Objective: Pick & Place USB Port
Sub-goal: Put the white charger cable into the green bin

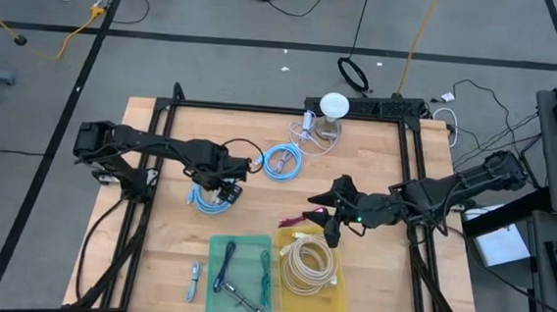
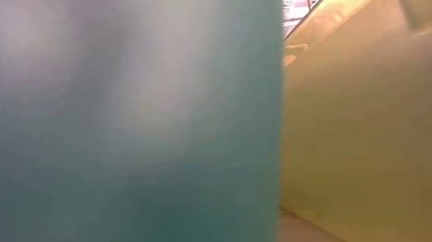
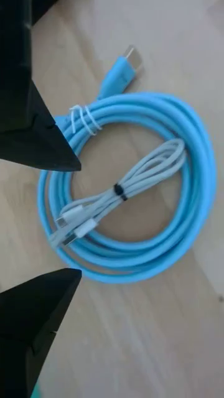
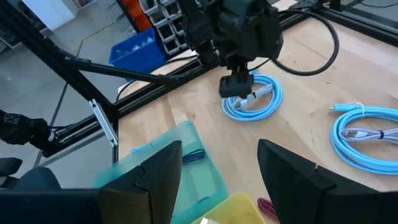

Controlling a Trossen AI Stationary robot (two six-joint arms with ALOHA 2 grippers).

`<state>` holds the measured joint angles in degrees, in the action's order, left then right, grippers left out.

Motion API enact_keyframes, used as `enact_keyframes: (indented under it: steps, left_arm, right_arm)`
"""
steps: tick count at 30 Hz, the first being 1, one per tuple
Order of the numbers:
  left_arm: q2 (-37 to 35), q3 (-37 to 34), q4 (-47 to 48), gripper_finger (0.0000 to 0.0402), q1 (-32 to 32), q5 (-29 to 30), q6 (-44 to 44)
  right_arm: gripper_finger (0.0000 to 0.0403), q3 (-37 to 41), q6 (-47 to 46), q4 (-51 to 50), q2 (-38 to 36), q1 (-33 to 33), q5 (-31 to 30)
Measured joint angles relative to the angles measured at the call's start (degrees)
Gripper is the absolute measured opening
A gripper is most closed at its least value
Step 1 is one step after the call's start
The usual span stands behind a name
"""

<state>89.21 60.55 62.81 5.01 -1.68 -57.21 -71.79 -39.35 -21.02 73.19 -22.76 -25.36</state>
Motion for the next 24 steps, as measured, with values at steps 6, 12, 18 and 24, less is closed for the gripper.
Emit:
enact_keyframes:
  steps: [6, 12, 18, 24]
  left_arm:
    - [0.0, 0.0, -1.1, 0.0255, 1.5, 1.0, 0.1]
    - [0.0, -1.6, -4.6, 0.0253, 2.1, 0.8, 0.0]
    - [0.1, -10.3, -11.2, 0.0253, 2.4, -1.7, -2.5]
    - [0.0, -16.1, -19.0, 0.0234, 2.8, -1.5, -4.5]
  right_arm:
    - [0.0203, 0.0, 0.0, 0.0, 0.0, -0.2, 0.0]
    - [0.0203, 0.0, -0.4, 0.1, 0.0, -0.6, 0.0]
    - [0.0203, 0.0, -0.9, 0.2, 0.0, -1.4, -0.1]
    - [0.0203, 0.0, -0.6, 1.4, 0.0, -1.7, -0.2]
